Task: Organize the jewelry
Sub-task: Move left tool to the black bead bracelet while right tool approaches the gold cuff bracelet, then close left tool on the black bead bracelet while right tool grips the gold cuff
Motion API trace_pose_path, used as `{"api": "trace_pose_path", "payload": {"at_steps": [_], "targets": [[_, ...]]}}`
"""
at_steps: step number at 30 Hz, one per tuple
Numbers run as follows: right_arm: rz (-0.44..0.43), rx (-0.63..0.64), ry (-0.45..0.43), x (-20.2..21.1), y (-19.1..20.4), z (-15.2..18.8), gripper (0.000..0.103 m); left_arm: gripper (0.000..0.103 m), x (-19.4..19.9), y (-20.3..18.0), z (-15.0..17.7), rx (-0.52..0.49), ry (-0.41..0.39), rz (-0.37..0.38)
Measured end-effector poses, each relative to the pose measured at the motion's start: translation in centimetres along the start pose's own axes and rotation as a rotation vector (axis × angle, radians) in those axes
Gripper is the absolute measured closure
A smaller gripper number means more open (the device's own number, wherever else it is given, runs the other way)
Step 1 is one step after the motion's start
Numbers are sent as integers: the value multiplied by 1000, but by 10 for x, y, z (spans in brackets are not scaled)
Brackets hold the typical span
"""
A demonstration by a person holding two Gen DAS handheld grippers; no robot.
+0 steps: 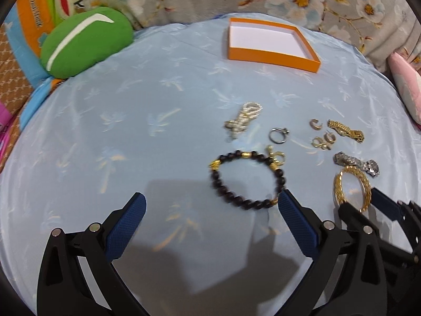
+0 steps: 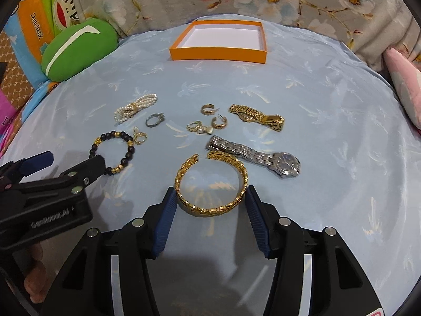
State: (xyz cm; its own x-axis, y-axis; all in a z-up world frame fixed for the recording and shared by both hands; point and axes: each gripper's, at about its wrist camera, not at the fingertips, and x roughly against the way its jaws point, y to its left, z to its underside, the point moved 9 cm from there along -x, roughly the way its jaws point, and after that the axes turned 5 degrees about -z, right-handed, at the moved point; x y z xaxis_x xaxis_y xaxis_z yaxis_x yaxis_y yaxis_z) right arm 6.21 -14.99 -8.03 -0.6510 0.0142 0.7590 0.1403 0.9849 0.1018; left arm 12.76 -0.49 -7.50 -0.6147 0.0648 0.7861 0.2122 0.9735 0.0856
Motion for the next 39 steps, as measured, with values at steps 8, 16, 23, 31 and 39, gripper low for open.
{"api": "trace_pose_path", "payload": {"at_steps": [8, 16, 23, 31, 39], "targets": [[16, -24, -11, 9, -18, 7, 51, 5, -17, -5, -1, 25, 40, 3], [-4, -35, -12, 8, -19, 8, 51, 16, -18, -7, -5, -5, 14, -6], [-7, -40, -12, 9, -18, 9, 51, 41, -13, -1, -8, 2, -18, -2], [-9, -40, -16, 10, -18, 9, 51, 88, -8, 4, -7, 22, -30, 80], [-14, -39, -29, 14, -17, 6, 51, 103, 8, 4, -10, 25, -68, 126]]}}
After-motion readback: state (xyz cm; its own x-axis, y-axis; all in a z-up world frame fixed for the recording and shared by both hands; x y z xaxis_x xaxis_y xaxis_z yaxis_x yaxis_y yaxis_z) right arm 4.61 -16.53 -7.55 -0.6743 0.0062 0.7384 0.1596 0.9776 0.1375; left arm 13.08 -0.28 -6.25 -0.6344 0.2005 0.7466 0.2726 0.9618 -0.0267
